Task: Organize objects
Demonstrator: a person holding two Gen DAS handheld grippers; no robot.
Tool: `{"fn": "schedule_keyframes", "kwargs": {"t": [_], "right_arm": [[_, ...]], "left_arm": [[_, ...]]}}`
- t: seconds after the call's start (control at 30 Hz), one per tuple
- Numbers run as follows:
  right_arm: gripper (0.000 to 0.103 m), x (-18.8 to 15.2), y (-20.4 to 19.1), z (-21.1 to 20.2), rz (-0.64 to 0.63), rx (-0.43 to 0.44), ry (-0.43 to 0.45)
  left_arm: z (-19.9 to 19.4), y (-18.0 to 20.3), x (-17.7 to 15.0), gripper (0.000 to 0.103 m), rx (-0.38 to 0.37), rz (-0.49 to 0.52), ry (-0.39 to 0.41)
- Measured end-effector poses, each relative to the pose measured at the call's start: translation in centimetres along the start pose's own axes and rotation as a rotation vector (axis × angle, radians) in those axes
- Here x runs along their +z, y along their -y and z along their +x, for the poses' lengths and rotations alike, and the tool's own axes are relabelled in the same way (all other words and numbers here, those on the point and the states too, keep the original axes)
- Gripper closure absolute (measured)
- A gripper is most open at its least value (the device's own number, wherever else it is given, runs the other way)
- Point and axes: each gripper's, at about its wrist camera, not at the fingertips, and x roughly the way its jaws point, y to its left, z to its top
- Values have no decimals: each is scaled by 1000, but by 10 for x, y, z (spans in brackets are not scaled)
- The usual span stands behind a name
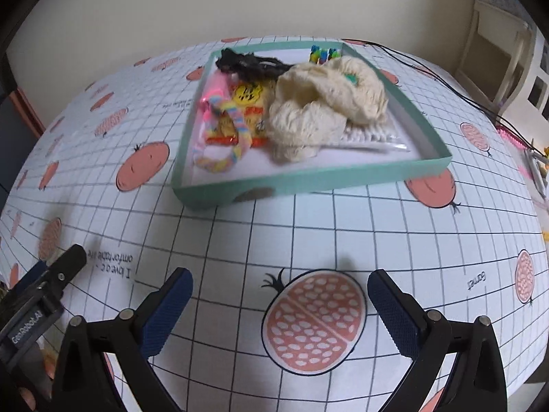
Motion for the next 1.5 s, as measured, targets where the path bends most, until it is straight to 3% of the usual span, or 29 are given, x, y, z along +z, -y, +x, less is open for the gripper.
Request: {"fn": "schedule_keyframes", "kwargs": {"t": [0.3, 0.73, 1.5], "right_arm": [[0, -7, -5, 8, -27, -11, 1], [0, -12, -7, 4, -34, -17, 69], [0, -15, -7, 3, -31, -22, 116]], "left_arm": [[5, 3, -6, 0, 50, 25, 12], [7, 4, -10, 0, 102, 58, 39], [7, 0, -12, 0, 120, 35, 63]]}}
